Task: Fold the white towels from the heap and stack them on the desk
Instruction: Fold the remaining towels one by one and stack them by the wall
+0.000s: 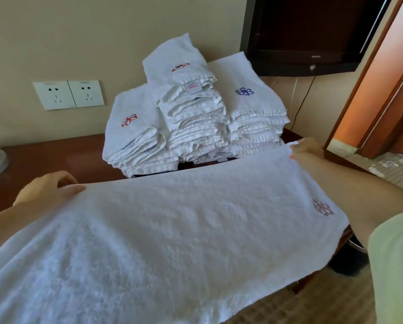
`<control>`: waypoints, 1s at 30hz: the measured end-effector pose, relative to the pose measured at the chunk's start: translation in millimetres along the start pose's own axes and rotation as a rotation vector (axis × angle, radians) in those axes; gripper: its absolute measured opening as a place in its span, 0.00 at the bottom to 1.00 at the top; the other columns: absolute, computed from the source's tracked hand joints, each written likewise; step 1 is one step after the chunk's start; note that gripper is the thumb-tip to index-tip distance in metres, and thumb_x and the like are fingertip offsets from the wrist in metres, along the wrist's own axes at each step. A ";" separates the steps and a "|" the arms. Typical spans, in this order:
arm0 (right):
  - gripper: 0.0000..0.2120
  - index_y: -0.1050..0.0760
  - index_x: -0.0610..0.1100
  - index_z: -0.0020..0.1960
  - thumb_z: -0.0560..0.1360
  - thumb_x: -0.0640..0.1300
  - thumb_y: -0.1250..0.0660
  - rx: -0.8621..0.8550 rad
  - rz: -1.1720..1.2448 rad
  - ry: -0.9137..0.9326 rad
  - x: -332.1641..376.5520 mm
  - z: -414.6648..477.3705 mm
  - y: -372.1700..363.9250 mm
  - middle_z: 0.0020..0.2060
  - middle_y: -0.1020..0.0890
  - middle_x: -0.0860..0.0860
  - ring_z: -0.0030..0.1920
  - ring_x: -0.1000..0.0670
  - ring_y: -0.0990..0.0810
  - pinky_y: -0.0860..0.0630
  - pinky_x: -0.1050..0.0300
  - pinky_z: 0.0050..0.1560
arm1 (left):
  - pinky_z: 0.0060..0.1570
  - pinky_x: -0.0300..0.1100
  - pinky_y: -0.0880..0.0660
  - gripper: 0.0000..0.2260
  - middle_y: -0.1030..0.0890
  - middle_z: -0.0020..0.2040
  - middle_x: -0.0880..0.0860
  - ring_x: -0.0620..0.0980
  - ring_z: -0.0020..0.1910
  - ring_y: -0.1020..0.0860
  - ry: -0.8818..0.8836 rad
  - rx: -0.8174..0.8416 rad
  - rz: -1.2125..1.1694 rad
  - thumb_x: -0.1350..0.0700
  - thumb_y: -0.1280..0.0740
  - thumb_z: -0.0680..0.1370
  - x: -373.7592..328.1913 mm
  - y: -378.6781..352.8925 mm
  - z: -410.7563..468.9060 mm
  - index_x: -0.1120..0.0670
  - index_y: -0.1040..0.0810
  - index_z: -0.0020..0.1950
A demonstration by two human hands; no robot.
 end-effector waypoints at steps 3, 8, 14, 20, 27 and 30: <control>0.14 0.21 0.39 0.57 0.72 0.42 0.33 0.015 -0.003 -0.029 -9.9 -5.0 -13.5 0.55 0.19 0.40 0.54 0.40 0.19 0.21 0.46 0.54 | 0.45 0.53 0.26 0.10 0.24 0.43 0.51 0.56 0.46 0.24 -0.086 -0.042 0.125 0.45 0.30 0.75 1.4 -3.2 0.9 0.49 0.20 0.52; 0.19 0.30 0.44 0.69 0.79 0.39 0.40 -0.045 -0.116 0.062 -2.7 -33.3 -12.6 0.67 0.29 0.42 0.64 0.38 0.27 0.28 0.48 0.61 | 0.47 0.62 0.27 0.24 0.22 0.55 0.60 0.66 0.53 0.24 -0.411 -0.191 0.362 0.64 0.25 0.67 -42.1 -5.1 -11.2 0.56 0.22 0.63; 0.25 0.40 0.43 0.74 0.78 0.38 0.40 0.093 -0.181 0.190 2.0 -64.3 -16.6 0.68 0.39 0.41 0.57 0.36 0.24 0.25 0.49 0.56 | 0.40 0.53 0.24 0.14 0.23 0.52 0.60 0.64 0.49 0.23 -0.465 -0.220 0.093 0.65 0.29 0.71 -97.7 -30.5 -36.5 0.59 0.22 0.56; 0.29 0.44 0.44 0.77 0.82 0.59 0.53 0.326 -0.564 0.385 -5.7 -128.1 -28.9 0.76 0.42 0.44 0.75 0.42 0.40 0.37 0.47 0.71 | 0.61 0.53 0.29 0.16 0.27 0.65 0.59 0.60 0.62 0.27 -0.426 0.034 0.144 0.58 0.39 0.79 -101.0 -61.7 -42.6 0.57 0.26 0.67; 0.24 0.31 0.40 0.70 0.82 0.56 0.47 0.403 -0.428 0.577 -26.3 -211.7 11.9 0.70 0.32 0.43 0.70 0.43 0.34 0.37 0.48 0.69 | 0.73 0.50 0.48 0.25 0.46 0.79 0.56 0.55 0.77 0.46 -0.366 0.249 0.296 0.44 0.51 0.83 -127.0 -60.2 -113.1 0.51 0.44 0.79; 0.22 0.30 0.42 0.70 0.82 0.54 0.44 0.362 -0.298 0.719 -43.4 -249.8 26.3 0.71 0.31 0.45 0.72 0.46 0.34 0.40 0.50 0.71 | 0.73 0.53 0.49 0.26 0.46 0.79 0.55 0.55 0.77 0.47 -0.442 0.259 0.248 0.41 0.52 0.82 -153.8 -64.2 -155.6 0.49 0.44 0.79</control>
Point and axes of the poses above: each hand's wrist, its own z-axis towards the middle knuckle, its own y-axis out of the back of the hand, x = y × z, the point moved 4 cm from there along z, towards the middle knuckle
